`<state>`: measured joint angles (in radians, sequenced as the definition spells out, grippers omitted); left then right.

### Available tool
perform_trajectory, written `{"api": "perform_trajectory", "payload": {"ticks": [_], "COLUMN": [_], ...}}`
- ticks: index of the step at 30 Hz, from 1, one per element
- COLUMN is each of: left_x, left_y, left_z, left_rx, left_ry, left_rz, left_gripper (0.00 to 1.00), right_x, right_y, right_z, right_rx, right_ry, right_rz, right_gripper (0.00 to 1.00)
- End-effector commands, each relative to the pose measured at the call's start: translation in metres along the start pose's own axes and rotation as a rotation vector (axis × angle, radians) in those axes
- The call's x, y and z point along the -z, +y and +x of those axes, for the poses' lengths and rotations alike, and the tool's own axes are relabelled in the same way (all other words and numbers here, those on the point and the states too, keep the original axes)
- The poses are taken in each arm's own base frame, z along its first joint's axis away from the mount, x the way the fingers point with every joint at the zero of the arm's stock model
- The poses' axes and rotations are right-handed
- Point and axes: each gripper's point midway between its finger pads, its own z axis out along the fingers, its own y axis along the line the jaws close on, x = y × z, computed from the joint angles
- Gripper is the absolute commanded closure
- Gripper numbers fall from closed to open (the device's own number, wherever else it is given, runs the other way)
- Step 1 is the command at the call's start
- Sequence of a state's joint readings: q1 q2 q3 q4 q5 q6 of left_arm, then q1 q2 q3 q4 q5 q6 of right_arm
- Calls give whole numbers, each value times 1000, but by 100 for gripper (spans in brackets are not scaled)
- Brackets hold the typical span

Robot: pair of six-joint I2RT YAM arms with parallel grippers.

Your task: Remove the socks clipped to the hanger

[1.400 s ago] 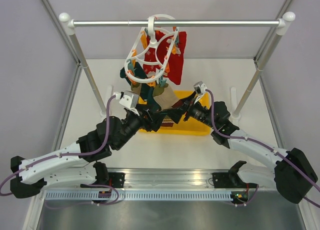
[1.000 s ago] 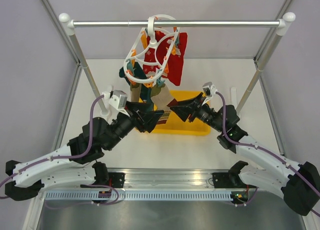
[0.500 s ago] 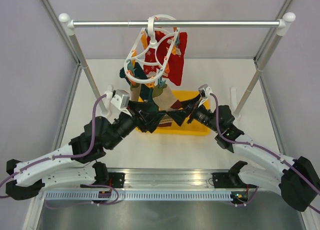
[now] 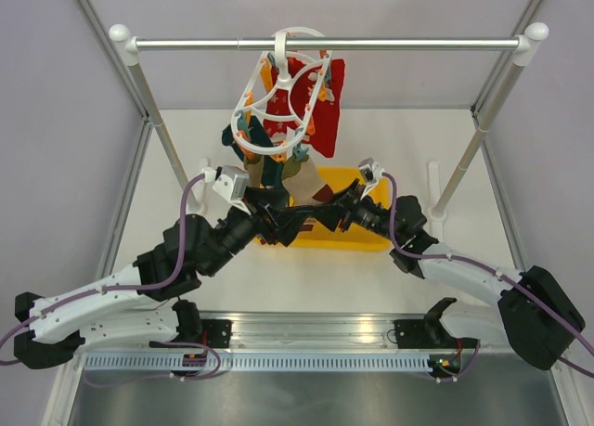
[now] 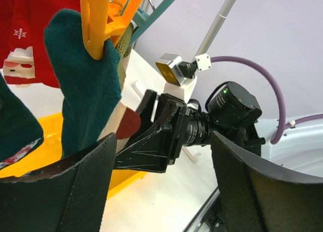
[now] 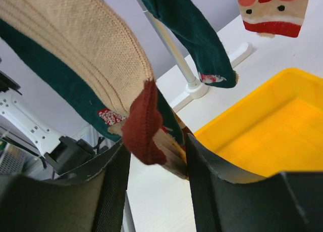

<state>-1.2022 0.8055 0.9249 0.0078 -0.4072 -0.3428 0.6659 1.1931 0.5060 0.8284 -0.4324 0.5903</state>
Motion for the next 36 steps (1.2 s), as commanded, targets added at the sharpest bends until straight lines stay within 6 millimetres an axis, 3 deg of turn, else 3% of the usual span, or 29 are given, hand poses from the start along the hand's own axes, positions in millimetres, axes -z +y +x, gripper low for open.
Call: {"api": "perform_trajectory", "payload": {"ticks": [1, 6, 8, 13, 16, 26, 36], "left_x": [1, 2, 3, 6, 7, 7, -4], "left_y": [-13, -15, -16, -19, -20, -38, -48], "left_z": [-26, -26, -25, -29, -30, -32, -41], "left_rx": [6, 3, 4, 0, 1, 17, -4], "left_ry": [-70, -75, -76, -104, -123, -147, -190], "left_rz": [48, 65, 75, 104, 120, 218, 246], "left_gripper": [20, 16, 15, 11, 7, 5, 1], "right_x": [7, 19, 25, 41, 48, 87, 103], "right_y": [32, 43, 48, 66, 59, 84, 111], "right_z": [-22, -23, -26, -35, -34, -52, -73], "right_rx": [28, 24, 24, 28, 30, 79, 88], "right_ry": [-78, -72, -75, -68, -42, -48, -45], "right_rz": [-117, -137, -139, -153, -77, -39, -68], "right_gripper": [56, 92, 99, 99, 99, 99, 99]}}
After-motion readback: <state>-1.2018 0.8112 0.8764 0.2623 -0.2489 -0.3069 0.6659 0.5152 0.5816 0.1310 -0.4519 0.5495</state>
